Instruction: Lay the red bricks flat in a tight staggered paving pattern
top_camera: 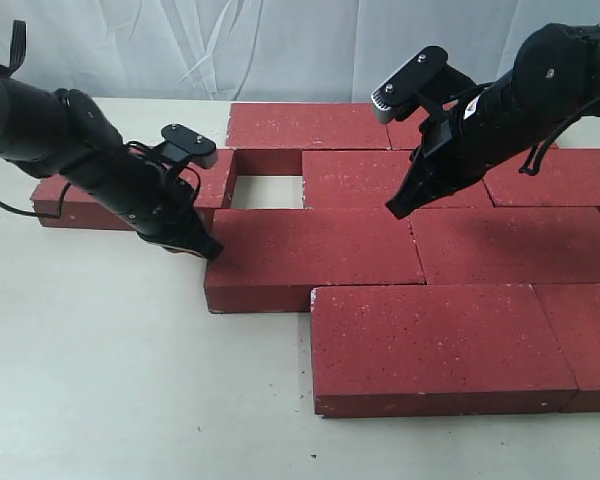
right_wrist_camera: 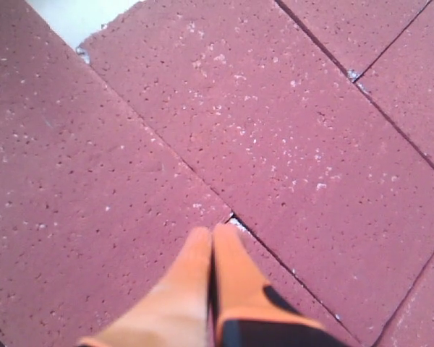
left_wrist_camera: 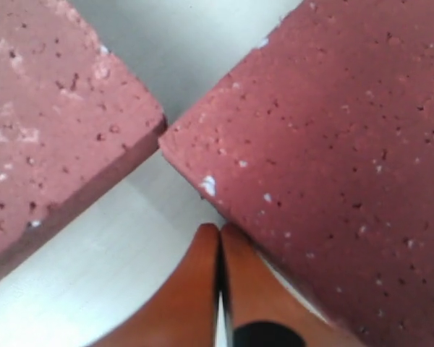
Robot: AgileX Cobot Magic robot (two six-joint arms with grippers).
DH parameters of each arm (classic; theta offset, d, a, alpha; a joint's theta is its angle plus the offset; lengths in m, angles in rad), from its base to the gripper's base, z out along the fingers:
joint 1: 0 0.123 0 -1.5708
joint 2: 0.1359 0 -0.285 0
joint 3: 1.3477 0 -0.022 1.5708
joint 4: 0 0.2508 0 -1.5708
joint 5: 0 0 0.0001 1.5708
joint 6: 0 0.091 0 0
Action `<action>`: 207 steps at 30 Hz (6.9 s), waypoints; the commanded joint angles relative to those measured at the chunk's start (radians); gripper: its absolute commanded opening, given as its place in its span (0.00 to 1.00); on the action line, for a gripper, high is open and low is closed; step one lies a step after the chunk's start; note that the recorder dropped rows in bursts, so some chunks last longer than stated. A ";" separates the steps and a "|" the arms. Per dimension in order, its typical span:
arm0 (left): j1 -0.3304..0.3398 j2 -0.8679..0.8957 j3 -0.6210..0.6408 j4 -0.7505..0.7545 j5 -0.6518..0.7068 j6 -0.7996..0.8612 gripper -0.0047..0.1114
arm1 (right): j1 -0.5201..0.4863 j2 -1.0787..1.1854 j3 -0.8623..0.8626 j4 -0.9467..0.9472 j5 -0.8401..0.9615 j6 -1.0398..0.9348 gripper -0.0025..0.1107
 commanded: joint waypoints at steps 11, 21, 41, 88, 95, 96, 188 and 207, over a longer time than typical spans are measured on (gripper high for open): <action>0.050 -0.157 -0.020 0.268 0.047 -0.259 0.04 | -0.005 -0.009 0.004 0.004 -0.017 -0.005 0.02; 0.329 -0.179 -0.020 0.272 -0.135 -0.356 0.04 | -0.005 -0.009 0.004 0.133 -0.087 -0.005 0.02; 0.496 0.022 -0.020 0.023 -0.307 -0.353 0.04 | -0.005 -0.009 0.004 0.172 -0.098 -0.005 0.02; 0.487 0.029 -0.050 -0.051 -0.129 -0.245 0.04 | -0.005 -0.009 0.008 0.174 -0.107 -0.009 0.02; 0.443 0.040 -0.050 -0.073 -0.129 -0.218 0.04 | -0.005 -0.009 0.008 0.174 -0.109 -0.009 0.02; 0.435 0.040 -0.050 -0.073 -0.129 -0.218 0.04 | -0.005 -0.009 0.008 0.174 -0.109 -0.009 0.02; 0.306 -0.124 -0.051 -0.030 -0.002 -0.149 0.04 | -0.002 0.010 -0.111 0.271 0.108 -0.107 0.02; 0.182 -0.406 -0.065 0.034 -0.035 -0.308 0.04 | -0.343 -0.258 -0.171 -0.096 0.484 0.310 0.02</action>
